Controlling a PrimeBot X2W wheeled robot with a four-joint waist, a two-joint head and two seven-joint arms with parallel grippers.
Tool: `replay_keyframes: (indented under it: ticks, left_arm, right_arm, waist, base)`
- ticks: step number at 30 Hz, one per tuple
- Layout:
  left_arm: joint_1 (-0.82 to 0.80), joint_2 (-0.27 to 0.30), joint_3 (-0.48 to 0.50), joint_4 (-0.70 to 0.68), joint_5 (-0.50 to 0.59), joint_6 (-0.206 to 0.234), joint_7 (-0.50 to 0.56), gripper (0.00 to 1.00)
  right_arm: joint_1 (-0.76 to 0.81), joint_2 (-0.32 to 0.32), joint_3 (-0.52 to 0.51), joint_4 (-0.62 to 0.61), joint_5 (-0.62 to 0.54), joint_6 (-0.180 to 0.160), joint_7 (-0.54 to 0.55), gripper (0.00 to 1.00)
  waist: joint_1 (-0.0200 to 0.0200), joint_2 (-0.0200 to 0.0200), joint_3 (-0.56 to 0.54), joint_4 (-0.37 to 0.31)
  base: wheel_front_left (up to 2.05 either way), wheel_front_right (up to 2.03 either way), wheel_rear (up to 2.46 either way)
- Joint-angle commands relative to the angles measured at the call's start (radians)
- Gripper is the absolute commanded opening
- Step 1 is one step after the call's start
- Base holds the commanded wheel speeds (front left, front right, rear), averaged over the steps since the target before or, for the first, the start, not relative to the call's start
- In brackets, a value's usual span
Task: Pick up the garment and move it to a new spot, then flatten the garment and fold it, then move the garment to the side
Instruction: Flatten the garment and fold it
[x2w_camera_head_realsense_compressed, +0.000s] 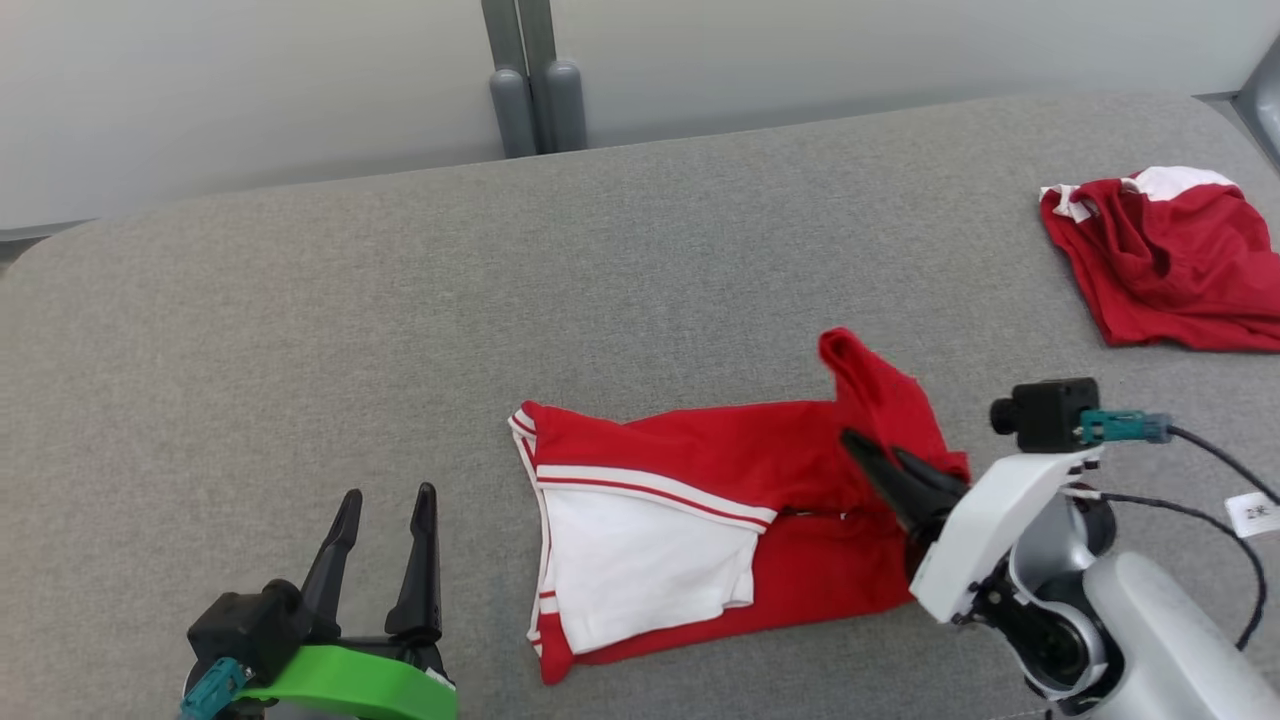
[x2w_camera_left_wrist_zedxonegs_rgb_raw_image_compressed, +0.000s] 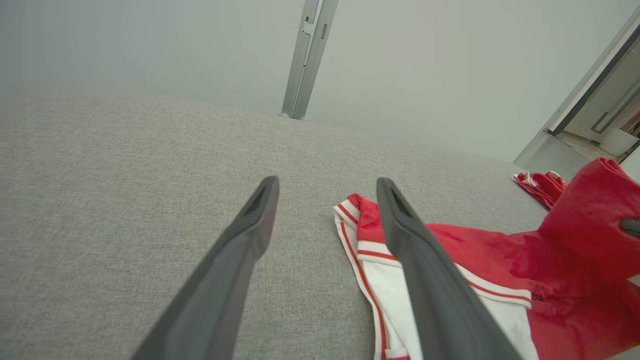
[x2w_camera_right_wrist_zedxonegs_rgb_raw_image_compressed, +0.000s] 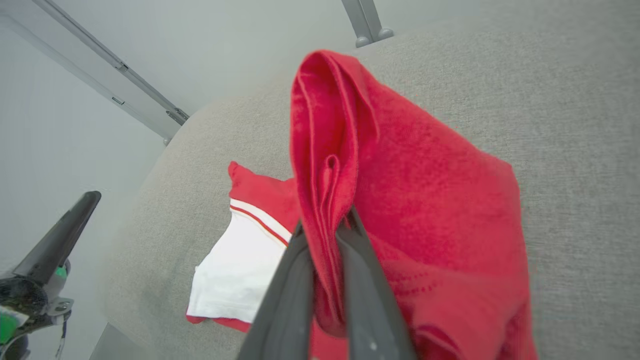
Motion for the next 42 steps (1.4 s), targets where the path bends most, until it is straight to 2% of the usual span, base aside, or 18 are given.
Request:
replay_keyframes:
  ticks: [1,8,15,27,28,29,30,31,42]
  left_arm:
    - [-0.006,0.0,0.0,0.002,-0.004,-0.002,-0.003,1.0]
    - [-0.021,-0.003,-0.005,0.008,-0.003,-0.009,-0.002,1.0]
    - [-0.04,-0.011,-0.019,0.022,-0.002,-0.018,-0.001,1.0]
    - [-0.058,-0.025,-0.021,0.039,0.004,-0.026,-0.002,1.0]
    - [-0.058,-0.026,-0.021,0.04,0.005,-0.027,-0.002,1.0]
    - [-0.058,-0.027,-0.02,0.041,0.006,-0.027,-0.002,1.0]
    - [-0.059,-0.028,-0.02,0.041,0.006,-0.027,-0.002,1.0]
    - [-0.059,-0.029,-0.019,0.042,0.006,-0.028,-0.002,1.0]
    - [-0.054,-0.032,-0.015,0.045,0.012,-0.03,-0.003,1.0]
  right_arm:
    - [-0.012,0.02,0.022,-0.008,0.011,0.0,0.001,0.0]
    - [-0.062,0.102,0.141,0.06,-0.008,0.0,-0.028,0.0]
    - [-0.135,0.192,0.226,0.201,-0.009,0.0,-0.095,0.0]
    - [-0.245,0.26,0.326,0.465,-0.001,0.0,-0.195,0.0]
    - [-0.256,0.264,0.332,0.486,0.0,0.0,-0.207,0.16]
    - [-0.263,0.266,0.336,0.501,0.003,0.0,-0.214,0.38]
    - [-0.269,0.266,0.342,0.514,0.007,0.0,-0.22,0.72]
    - [-0.276,0.268,0.351,0.528,0.013,0.0,-0.227,1.0]
    - [-0.326,0.272,0.421,0.522,0.095,0.0,-0.301,1.0]
  waist:
    - [0.0,0.0,-0.004,0.023]
    - [0.0,0.0,-0.004,0.081]
    - [0.0,0.0,-0.003,0.126]
    - [0.0,0.0,0.007,0.156]
    - [0.0,0.0,0.008,0.157]
    - [0.0,0.0,0.009,0.158]
    - [0.0,0.0,0.009,0.158]
    - [0.0,0.0,0.01,0.157]
    - [0.0,0.0,0.009,0.139]
  base:
    - [0.0,0.0,0.0]
    - [0.0,0.0,0.0]
    - [0.0,0.0,0.0]
    - [0.0,0.0,0.0]
    - [0.0,0.0,0.0]
    - [0.0,0.0,0.0]
    - [0.0,0.0,0.0]
    - [0.0,0.0,0.0]
    - [0.0,0.0,0.0]
